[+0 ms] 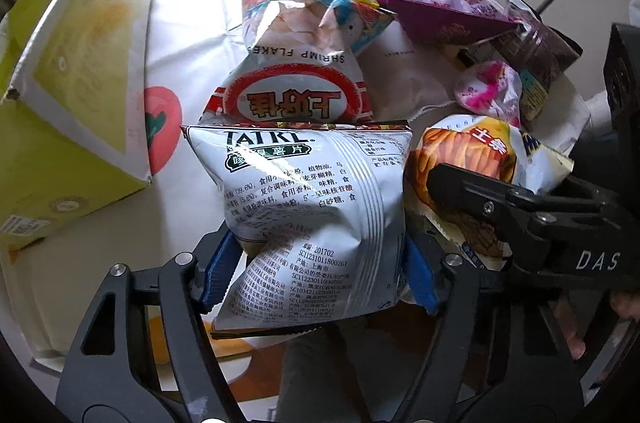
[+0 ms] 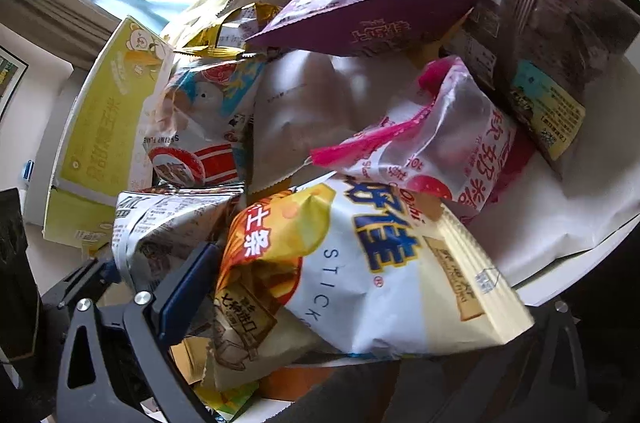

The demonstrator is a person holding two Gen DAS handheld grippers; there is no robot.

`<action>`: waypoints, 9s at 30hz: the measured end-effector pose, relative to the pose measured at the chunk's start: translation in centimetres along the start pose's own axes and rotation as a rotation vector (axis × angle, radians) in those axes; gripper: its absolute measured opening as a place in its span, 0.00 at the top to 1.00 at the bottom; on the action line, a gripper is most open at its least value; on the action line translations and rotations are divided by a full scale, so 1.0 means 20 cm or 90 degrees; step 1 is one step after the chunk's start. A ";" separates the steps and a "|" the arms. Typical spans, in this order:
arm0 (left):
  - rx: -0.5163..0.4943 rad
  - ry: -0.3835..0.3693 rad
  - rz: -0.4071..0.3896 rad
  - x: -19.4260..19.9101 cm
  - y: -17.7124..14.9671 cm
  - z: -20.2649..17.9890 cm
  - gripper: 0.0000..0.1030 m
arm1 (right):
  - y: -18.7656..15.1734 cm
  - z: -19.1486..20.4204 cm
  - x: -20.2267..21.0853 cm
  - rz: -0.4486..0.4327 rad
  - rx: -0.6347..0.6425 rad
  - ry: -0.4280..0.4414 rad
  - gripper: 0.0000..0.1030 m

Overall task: Organize snacks
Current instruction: 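Carry both bags over the yellow-green box with both tools, then open both tools to drop the bags into the box, then grasp the shrimp flakes bag with left tool while right tool grasps pink bread bag, then carry both bags over the box with both tools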

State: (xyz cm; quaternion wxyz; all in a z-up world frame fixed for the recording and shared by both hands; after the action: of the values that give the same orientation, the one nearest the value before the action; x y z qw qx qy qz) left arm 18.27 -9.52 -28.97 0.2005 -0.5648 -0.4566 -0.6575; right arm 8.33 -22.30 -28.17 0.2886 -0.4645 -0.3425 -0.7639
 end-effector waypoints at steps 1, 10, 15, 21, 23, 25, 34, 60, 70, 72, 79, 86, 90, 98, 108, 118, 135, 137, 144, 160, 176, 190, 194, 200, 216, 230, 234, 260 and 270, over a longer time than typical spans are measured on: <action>-0.002 0.000 0.000 0.00 0.00 0.00 0.36 | 0.00 -0.01 0.00 -0.001 -0.002 0.002 0.03; 0.014 -0.003 -0.010 0.06 -0.03 -0.02 0.41 | -0.01 -0.02 0.01 0.003 -0.011 0.023 0.31; 0.022 0.009 -0.020 0.12 -0.04 -0.02 0.42 | -0.03 -0.03 0.05 0.000 -0.011 0.034 0.35; 0.040 0.038 -0.042 0.24 -0.06 -0.04 0.42 | -0.04 -0.01 0.12 -0.004 0.016 0.043 0.35; 0.049 0.048 -0.052 0.29 -0.06 -0.04 0.42 | -0.05 -0.01 0.15 -0.003 0.023 0.049 0.35; 0.056 0.060 -0.062 0.33 -0.07 -0.04 0.42 | -0.05 0.00 0.18 -0.004 0.032 0.060 0.35; 0.122 0.098 -0.103 0.56 -0.16 -0.05 0.42 | -0.02 0.09 0.34 -0.022 0.110 0.088 0.35; 0.226 0.206 -0.148 1.05 0.00 1.07 0.41 | 0.23 1.28 0.36 -0.059 0.350 0.154 0.35; 0.149 0.176 -0.055 0.71 0.06 1.38 0.41 | 0.28 1.54 0.10 -0.044 0.317 0.094 0.35; 0.124 0.173 -0.041 0.65 0.06 1.38 0.41 | 0.29 1.55 0.06 -0.042 0.307 0.081 0.35; 0.078 0.167 -0.014 0.53 0.09 1.37 0.07 | 0.31 1.51 -0.03 -0.022 0.287 0.037 0.35; 0.099 0.176 -0.034 0.56 0.06 1.39 0.06 | 0.30 1.53 -0.08 -0.009 0.309 0.031 0.35; 0.128 0.182 -0.035 0.61 0.01 1.43 0.06 | 0.29 1.58 -0.07 -0.014 0.348 0.037 0.33; 0.224 0.202 -0.044 0.74 -0.15 1.53 0.06 | 0.31 1.70 -0.09 -0.007 0.442 0.051 0.33; 0.248 0.215 -0.044 0.78 -0.22 1.57 0.06 | 0.24 1.70 -0.26 0.068 0.505 0.010 0.00; 0.243 0.212 -0.046 0.79 -0.20 1.53 0.06 | 0.22 1.62 -0.18 0.030 0.489 0.022 0.00; 0.242 0.211 -0.074 0.86 -0.19 1.53 0.06 | 0.24 1.69 0.03 -0.041 0.482 0.086 0.00; 0.241 0.210 -0.074 0.86 -0.19 1.53 0.06 | 0.24 1.69 0.02 -0.038 0.481 0.088 0.00; 0.223 0.203 -0.079 0.87 -0.17 1.51 0.06 | 0.20 1.68 0.02 -0.043 0.468 0.082 0.00; 0.151 0.165 -0.142 0.96 0.02 1.15 0.06 | 0.26 1.45 0.36 -0.143 0.395 0.062 0.00; 0.107 0.122 -0.158 0.67 0.30 0.17 0.06 | 0.42 0.47 0.65 -0.160 0.338 -0.013 0.00; 0.028 0.153 -0.095 0.16 0.46 0.02 0.06 | 0.29 -0.01 0.32 -0.109 0.308 -0.093 0.00; 0.008 0.156 -0.090 0.05 0.45 0.04 0.06 | 0.23 -0.03 0.23 -0.105 0.305 -0.091 0.00; -0.027 0.127 -0.053 -0.10 0.43 0.05 0.07 | 0.15 -0.06 0.13 -0.111 0.282 -0.087 0.00; -0.057 0.105 -0.001 -0.22 0.39 0.08 0.43 | 0.19 -0.07 -0.02 -0.113 0.273 -0.117 0.23; -0.038 0.110 0.016 -0.16 0.31 0.05 0.50 | 0.19 -0.08 -0.04 -0.111 0.285 -0.123 0.54; -0.025 0.111 0.021 -0.11 0.27 0.04 0.50 | 0.16 -0.08 -0.01 -0.108 0.287 -0.113 0.56; 0.020 0.146 -0.062 0.38 0.24 -0.04 0.50 | 0.13 0.04 0.27 -0.143 0.343 -0.048 0.57; 0.066 0.161 -0.115 0.63 0.26 -0.03 0.50 | 0.21 0.19 0.48 -0.175 0.383 -0.004 0.57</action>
State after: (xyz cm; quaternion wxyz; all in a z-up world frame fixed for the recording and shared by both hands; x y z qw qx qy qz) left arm 18.42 -9.42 -15.36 0.2255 -0.4232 -0.5099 -0.7142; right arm 9.69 -22.98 -17.09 0.3062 -0.3103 -0.6133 -0.6586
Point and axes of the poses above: each gripper's, at about its wrist camera, not at the fingertips, and x roughly against the way its jaws point, z to its left, y to its top, the point moved 2 cm from there along -x, roughly the way its jaws point, and after that the axes turned 7 degrees about -x, right-handed, at the moved point
